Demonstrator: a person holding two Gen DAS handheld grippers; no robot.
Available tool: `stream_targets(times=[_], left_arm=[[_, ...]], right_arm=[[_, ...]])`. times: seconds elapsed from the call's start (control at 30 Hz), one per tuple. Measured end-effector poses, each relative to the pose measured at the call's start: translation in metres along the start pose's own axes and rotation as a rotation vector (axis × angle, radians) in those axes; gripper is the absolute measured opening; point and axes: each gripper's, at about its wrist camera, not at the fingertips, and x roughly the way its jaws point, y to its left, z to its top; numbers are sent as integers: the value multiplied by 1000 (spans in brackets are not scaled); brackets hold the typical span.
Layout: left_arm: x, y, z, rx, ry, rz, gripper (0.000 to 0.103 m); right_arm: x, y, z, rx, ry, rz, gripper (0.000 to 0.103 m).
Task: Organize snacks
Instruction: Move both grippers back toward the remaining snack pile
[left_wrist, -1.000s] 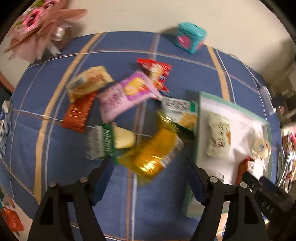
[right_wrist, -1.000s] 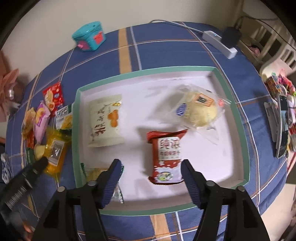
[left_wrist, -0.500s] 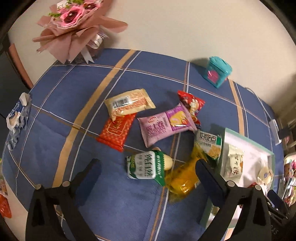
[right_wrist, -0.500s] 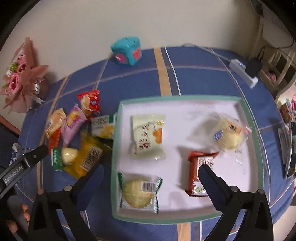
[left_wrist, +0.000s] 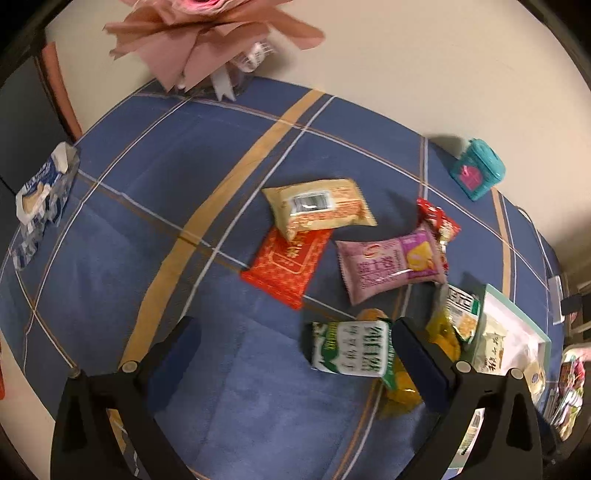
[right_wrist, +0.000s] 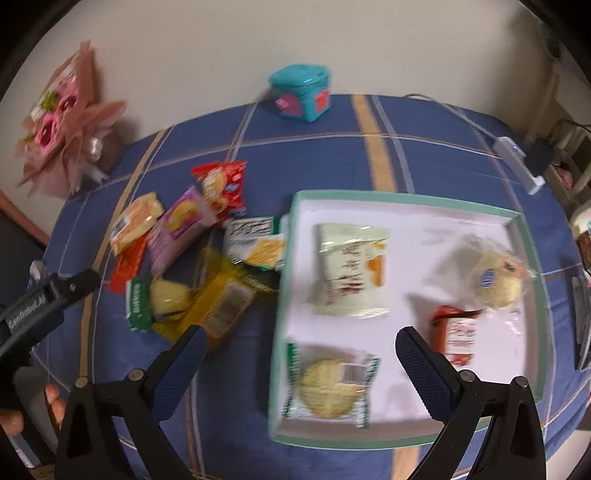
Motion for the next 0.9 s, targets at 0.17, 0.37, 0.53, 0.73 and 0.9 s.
stream_targets(times=[0.17, 0.37, 0.53, 0.73, 0.9], left_arm=[[7, 17, 4, -54, 30, -13, 103], [11, 25, 5, -114, 36, -67, 103], [16, 19, 7, -114, 47, -61, 103], [19, 7, 8, -59, 30, -104, 103], [32, 1, 8, -40, 72, -90, 103]], right_arm=[[12, 28, 1, -19, 29, 41, 103], [20, 42, 3, 6, 41, 89, 103], [17, 42, 4, 46, -6, 88, 103], [23, 44, 7, 42, -26, 124, 103], [33, 40, 7, 74, -2, 135, 103]])
